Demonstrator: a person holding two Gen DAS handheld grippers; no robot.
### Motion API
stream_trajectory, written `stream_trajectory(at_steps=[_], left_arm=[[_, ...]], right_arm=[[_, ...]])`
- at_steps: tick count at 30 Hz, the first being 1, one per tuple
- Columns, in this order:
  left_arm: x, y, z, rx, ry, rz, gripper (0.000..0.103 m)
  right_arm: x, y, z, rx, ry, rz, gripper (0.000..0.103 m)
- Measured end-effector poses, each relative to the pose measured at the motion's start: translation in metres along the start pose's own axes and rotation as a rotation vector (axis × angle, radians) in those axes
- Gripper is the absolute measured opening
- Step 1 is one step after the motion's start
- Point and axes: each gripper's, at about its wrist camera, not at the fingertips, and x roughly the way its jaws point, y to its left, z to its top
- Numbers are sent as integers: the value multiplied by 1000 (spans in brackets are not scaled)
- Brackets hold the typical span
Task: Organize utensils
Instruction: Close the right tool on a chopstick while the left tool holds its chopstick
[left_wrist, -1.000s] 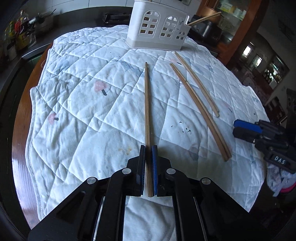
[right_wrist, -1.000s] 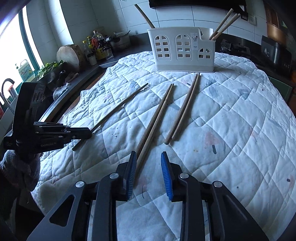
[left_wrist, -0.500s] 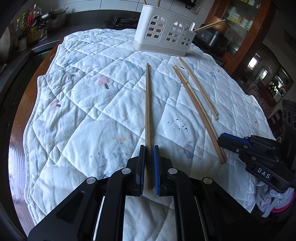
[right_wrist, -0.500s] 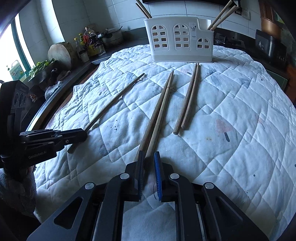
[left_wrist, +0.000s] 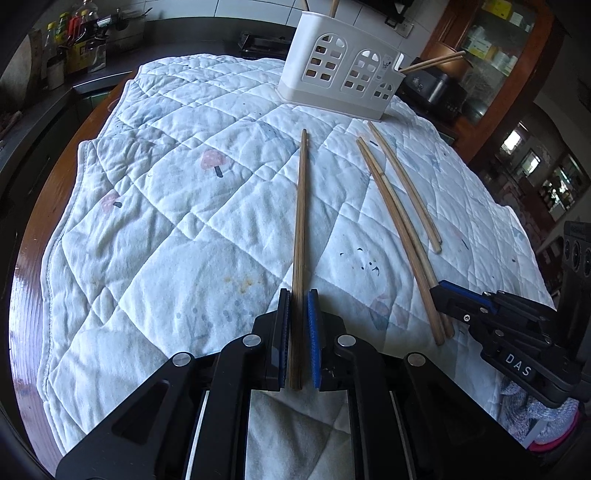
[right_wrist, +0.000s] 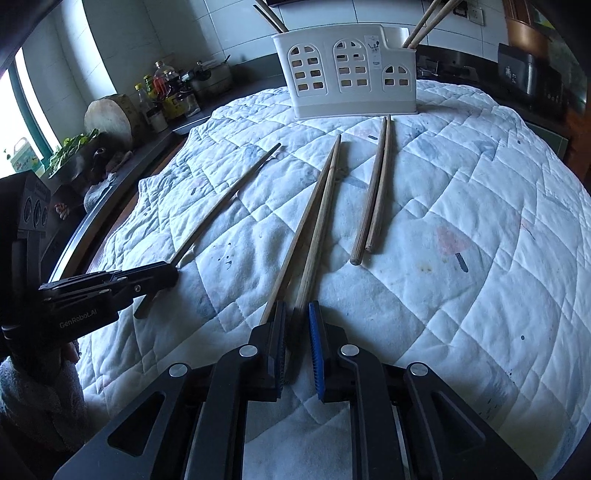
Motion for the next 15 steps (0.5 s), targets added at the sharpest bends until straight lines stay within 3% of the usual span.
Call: stream_trajectory(at_steps=[7, 15], left_arm=[[4, 6, 9, -52, 22, -23, 7], [-34, -20, 22, 17, -126, -33, 6]], right_arm=[[-10, 2, -1, -48, -32, -13, 7], [-55, 4, 14, -136, -164, -49, 7]])
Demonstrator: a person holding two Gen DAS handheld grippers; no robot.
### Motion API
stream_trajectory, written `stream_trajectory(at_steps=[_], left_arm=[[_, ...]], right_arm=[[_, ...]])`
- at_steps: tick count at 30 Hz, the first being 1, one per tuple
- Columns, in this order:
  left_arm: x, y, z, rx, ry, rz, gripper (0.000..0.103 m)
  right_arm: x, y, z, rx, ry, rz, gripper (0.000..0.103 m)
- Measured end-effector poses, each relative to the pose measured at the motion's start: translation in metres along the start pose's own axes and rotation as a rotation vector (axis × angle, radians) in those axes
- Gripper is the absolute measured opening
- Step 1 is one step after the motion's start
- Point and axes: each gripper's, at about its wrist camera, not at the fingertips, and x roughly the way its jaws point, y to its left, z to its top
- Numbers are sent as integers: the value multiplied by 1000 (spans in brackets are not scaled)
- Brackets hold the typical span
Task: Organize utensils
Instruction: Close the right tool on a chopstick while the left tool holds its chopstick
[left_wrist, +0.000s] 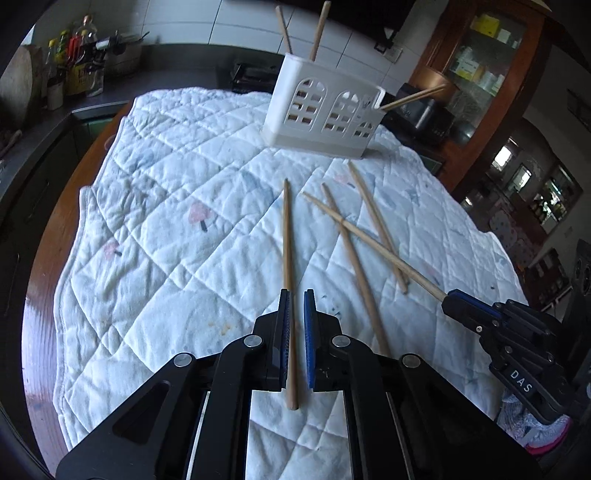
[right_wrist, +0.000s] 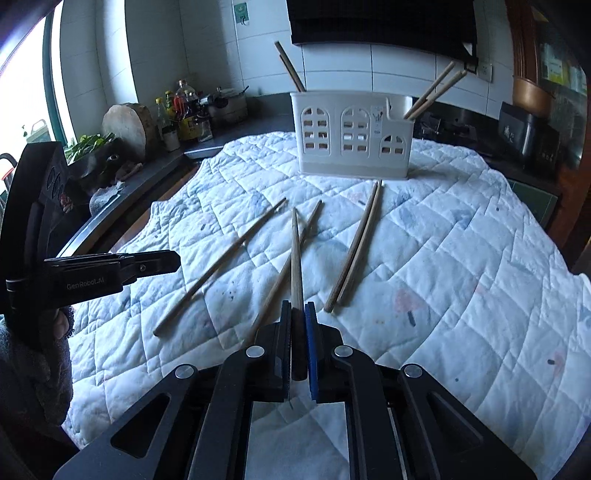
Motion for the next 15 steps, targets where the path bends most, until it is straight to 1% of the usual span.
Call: stream_trajectory(at_steps=[1, 3, 5, 7, 9, 12, 15], left_arm=[[-4, -3, 4, 9, -18, -7, 6], [-11, -7, 12, 30, -47, 10, 6], [-13, -6, 18, 41, -51, 23, 6], [-11, -4, 16, 36, -29, 11, 6], [-6, -3, 8, 46, 0, 31, 9], [7, -1, -8, 43, 51, 41, 9], [17, -1, -20, 44, 81, 65, 10]], right_arm=[[-6, -1, 6, -7, -21, 2, 7], [-16, -4, 18, -21, -60, -3, 7], [-23, -7, 27, -30, -85, -3, 7], [-27, -10, 34, -28, -98, 7, 7], [-28, -12, 36, -23, -102, 12, 7], [-28, -14, 35, -16, -103, 21, 7], [-28, -15, 33, -10, -103, 29, 7]])
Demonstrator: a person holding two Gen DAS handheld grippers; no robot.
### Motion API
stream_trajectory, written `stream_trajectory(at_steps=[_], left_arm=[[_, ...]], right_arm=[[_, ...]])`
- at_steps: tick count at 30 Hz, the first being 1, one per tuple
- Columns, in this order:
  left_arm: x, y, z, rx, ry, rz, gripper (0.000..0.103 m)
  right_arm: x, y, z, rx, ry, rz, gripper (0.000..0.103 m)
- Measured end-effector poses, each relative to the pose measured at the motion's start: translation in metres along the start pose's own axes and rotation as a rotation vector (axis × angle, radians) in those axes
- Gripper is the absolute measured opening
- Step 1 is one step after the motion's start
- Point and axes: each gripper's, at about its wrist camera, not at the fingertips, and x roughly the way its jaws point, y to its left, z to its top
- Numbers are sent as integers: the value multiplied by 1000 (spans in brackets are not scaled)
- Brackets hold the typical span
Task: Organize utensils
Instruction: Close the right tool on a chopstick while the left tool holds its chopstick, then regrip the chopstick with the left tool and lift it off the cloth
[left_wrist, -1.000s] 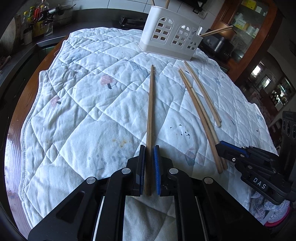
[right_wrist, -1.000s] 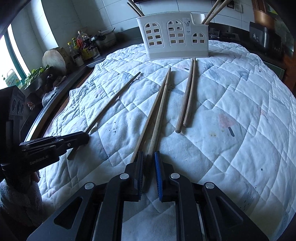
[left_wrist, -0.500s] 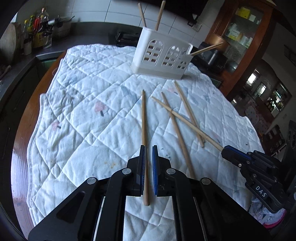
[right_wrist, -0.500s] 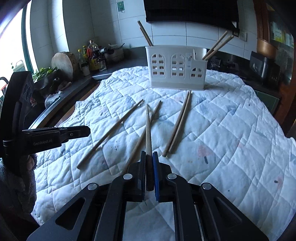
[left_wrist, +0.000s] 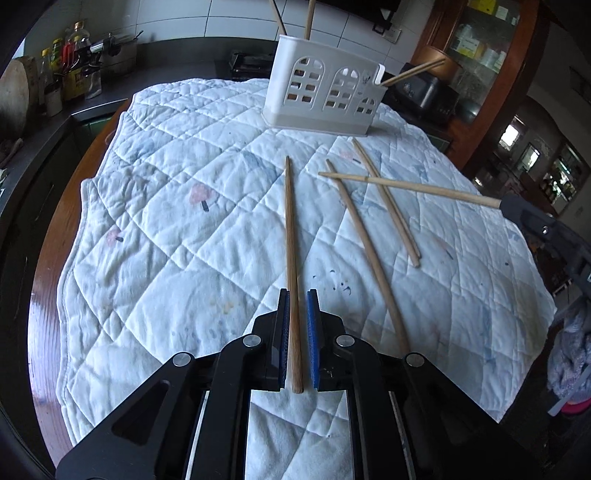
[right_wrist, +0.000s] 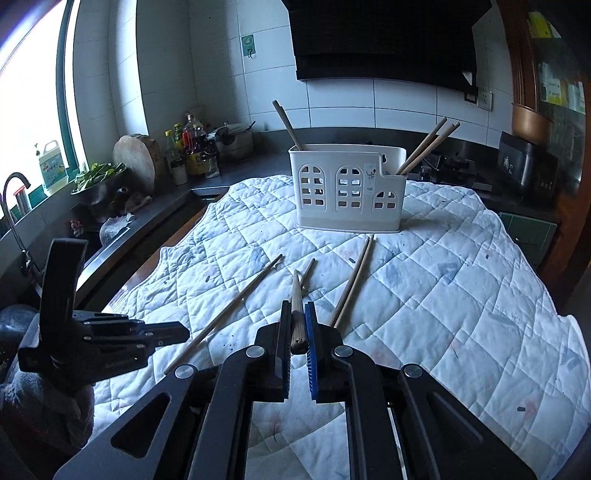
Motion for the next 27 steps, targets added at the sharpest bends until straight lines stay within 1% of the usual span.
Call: stream_trajectory(at_steps=[4, 6, 8, 10, 14, 18, 19, 20, 21, 23, 27], left_arm=[[11, -2, -5, 1, 20, 18, 11], [15, -3, -5, 4, 22, 36, 27], [17, -4, -5, 10, 19, 43, 27], [19, -4, -5, 13, 10, 46, 27], [21, 0, -3, -13, 2, 37, 25], [23, -6, -4, 21, 5, 70, 25], [23, -8, -4, 30, 6, 85, 23], [24, -10, -4, 42, 10, 108, 17], [25, -11, -3, 51, 14, 123, 14], [25, -12, -1, 56, 26, 126, 11], [28, -14, 4, 90, 74, 134, 9]], right_arm=[[0, -1, 0, 1, 0, 2, 7], [0, -1, 0, 3, 1, 3, 7], [0, -1, -1, 3, 0, 3, 7], [0, -2, -1, 5, 2, 4, 7], [1, -1, -4, 4, 7, 4, 7], [1, -1, -4, 6, 9, 6, 7], [1, -1, -5, 6, 9, 6, 7], [1, -2, -4, 4, 8, 5, 7], [1, -2, -4, 5, 8, 5, 7], [1, -2, -4, 7, 8, 7, 7], [2, -3, -2, 0, 9, 6, 7]])
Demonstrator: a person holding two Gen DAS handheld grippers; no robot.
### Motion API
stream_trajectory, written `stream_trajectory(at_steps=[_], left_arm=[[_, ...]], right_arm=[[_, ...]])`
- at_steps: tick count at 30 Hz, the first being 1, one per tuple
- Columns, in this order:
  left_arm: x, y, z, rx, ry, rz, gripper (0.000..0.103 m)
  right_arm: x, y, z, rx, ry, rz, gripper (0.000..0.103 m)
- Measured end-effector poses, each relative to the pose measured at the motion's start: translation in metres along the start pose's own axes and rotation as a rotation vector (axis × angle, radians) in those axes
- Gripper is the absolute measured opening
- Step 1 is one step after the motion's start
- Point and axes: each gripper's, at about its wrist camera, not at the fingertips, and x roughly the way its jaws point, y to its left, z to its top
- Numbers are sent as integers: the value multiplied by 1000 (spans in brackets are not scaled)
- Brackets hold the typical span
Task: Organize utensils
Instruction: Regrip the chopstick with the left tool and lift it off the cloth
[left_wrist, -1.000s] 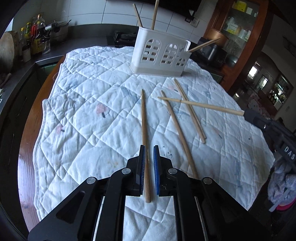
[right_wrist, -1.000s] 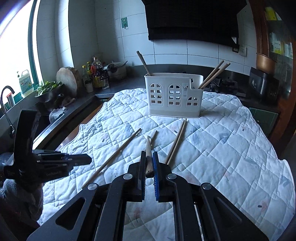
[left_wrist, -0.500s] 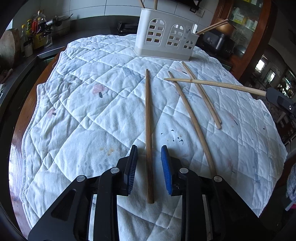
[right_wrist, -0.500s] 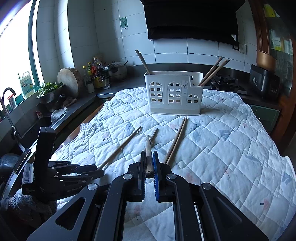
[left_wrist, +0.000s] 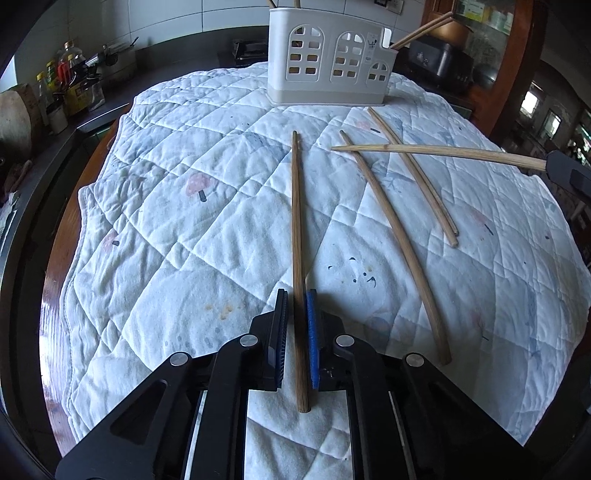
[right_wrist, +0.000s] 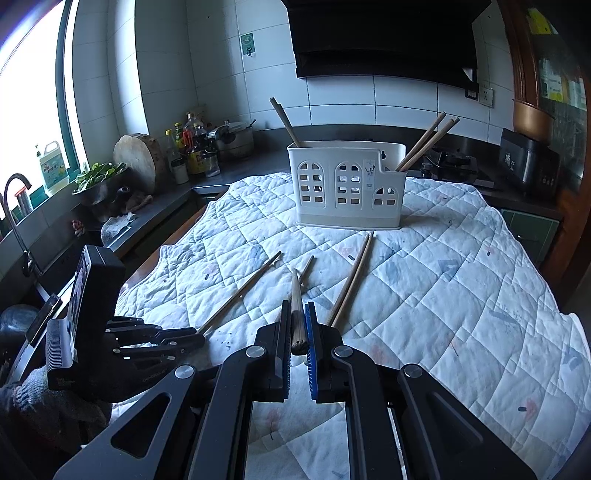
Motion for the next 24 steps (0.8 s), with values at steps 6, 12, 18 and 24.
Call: stream_trajectory(at_steps=[6, 12, 18, 24], left_arm=[[6, 5, 12, 29, 100, -54, 9], [-4, 1, 14, 31, 45, -66, 6], [-37, 10, 33, -62, -92, -148, 5], [-66, 15, 62, -114, -214, -199, 5]], right_arm=[[-2, 0, 6, -14, -8, -4, 7], [-3, -2, 8, -10, -14, 1, 7], [-8, -4, 27, -31, -45, 3, 7], [-16, -9, 68, -58, -93, 23, 7]])
